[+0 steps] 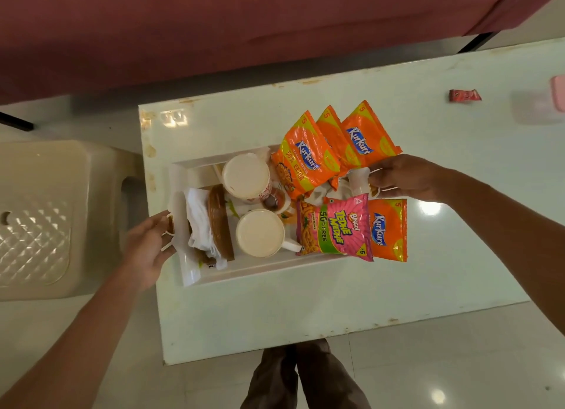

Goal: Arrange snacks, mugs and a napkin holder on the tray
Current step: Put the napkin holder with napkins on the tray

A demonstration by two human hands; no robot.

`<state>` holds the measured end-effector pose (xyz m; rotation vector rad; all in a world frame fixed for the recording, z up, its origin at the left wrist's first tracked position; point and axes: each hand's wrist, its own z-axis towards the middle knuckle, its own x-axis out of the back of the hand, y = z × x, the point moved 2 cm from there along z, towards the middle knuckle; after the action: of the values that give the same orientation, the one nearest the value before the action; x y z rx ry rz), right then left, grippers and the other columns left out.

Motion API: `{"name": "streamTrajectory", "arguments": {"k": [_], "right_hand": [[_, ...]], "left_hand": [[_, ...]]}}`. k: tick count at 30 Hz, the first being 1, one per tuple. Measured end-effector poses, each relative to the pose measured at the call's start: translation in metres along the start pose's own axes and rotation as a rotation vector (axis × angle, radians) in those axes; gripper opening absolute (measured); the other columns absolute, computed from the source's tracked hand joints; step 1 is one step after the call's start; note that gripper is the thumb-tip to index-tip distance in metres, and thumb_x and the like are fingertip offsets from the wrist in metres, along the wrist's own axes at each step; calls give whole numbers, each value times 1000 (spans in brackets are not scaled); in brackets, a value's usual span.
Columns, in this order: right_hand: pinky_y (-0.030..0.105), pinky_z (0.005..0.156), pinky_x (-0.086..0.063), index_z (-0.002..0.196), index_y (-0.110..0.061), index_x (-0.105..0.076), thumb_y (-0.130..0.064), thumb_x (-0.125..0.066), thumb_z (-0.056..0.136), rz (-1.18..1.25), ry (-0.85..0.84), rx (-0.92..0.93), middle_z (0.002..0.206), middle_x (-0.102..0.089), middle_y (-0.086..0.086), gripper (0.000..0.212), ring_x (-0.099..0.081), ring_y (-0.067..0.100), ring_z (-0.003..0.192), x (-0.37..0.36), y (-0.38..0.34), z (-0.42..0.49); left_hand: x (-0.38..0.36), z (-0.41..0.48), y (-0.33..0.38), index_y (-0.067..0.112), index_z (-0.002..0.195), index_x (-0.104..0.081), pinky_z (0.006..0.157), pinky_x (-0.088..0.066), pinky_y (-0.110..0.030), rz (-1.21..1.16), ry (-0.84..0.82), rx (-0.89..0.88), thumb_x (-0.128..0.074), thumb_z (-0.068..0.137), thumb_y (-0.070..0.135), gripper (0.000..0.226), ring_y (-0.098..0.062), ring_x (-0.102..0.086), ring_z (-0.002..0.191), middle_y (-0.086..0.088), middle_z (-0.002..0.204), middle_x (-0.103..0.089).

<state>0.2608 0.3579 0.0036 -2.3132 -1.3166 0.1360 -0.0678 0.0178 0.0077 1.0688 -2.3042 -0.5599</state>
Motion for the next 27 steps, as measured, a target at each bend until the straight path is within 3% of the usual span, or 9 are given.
{"name": "streamTrajectory", "arguments": {"k": [4,12,16,18,22,27], "right_hand": [[44,91,-56,126,-8,-60,-6,-67,90,-31,68,44,120,-66,10,37,-66,28,108,-4,1,-1],[48,96,-53,119,-6,-63,3,-66,88,35,204,97,105,-67,10,32,-64,25,97,-13,8,-2],[40,84,-56,118,-6,-63,5,-66,87,59,242,101,92,-66,5,33,-64,20,82,-11,10,-4],[40,83,-56,113,-9,-64,4,-67,87,54,252,97,96,-67,5,30,-65,22,87,-10,10,-6],[43,89,-54,126,-6,-61,2,-69,87,58,280,76,109,-67,10,40,-64,27,97,-4,10,-11],[38,84,-56,126,-5,-61,2,-68,87,55,303,92,100,-67,8,41,-64,23,89,9,11,-29]], "left_hand": [[-3,-3,3,17,125,-62,94,-52,-44,42,22,-38,-59,101,15,25,-25,-63,101,-4,101,-68],[-4,-10,3,16,121,-66,87,-55,-40,13,55,-59,-64,98,15,24,-22,-66,100,-7,113,-70],[-5,-13,6,24,110,-67,91,-57,-43,-1,45,-53,-65,97,16,14,-21,-67,97,-6,112,-71],[-5,-15,7,23,112,-68,93,-56,-44,3,43,-53,-65,97,17,16,-19,-67,95,-3,109,-72],[-8,-22,13,19,120,-68,86,-57,-40,-20,37,-71,-65,97,15,23,-20,-67,95,-2,105,-71],[-16,-36,21,18,116,-67,68,-54,-30,-36,31,-115,-64,98,15,19,-16,-67,84,1,94,-69]]}}
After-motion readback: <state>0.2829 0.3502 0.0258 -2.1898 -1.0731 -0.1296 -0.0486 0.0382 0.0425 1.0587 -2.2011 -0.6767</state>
